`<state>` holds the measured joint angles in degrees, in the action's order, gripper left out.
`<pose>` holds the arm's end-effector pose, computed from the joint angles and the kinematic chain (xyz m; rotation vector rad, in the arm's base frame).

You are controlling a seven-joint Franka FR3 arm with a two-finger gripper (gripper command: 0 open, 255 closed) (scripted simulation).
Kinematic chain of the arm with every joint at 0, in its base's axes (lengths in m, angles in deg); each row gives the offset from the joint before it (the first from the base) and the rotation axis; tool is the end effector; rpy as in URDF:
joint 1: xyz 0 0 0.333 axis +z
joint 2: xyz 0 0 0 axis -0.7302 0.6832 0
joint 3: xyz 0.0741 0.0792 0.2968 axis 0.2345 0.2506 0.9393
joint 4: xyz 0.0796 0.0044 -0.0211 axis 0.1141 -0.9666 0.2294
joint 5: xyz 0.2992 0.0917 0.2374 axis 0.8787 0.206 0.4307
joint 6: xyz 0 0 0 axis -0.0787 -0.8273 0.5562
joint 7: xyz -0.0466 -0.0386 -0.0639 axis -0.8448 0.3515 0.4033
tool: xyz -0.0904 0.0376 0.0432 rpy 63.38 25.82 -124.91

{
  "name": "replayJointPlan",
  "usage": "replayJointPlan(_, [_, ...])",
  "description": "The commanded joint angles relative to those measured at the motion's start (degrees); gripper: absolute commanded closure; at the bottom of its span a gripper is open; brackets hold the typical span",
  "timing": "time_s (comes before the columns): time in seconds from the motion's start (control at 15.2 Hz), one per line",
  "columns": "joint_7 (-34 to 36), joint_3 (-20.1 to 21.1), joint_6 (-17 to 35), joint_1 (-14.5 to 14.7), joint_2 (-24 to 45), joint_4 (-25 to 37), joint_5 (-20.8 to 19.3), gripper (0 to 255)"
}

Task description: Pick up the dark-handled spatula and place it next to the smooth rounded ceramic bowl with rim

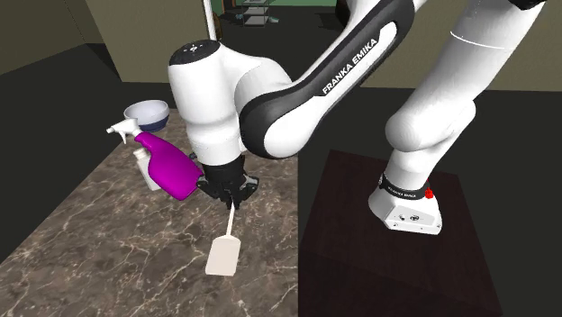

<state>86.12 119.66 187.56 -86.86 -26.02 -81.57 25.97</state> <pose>0.4019 0.3164 0.3645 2.4700 -1.8707 0.0860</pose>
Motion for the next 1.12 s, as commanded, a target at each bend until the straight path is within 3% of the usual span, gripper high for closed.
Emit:
replayJointPlan(0.0, [-2.75, -2.65, -1.62, 2.07, -2.91, 0.61, 3.51, 255])
replayJointPlan(0.46, [-6.72, -8.61, -7.62, 6.43, -8.1, 3.61, 8.31, 255])
replayJointPlan(1.06, [-9.11, -13.41, -15.05, 9.06, -11.87, 8.27, 10.71, 255])
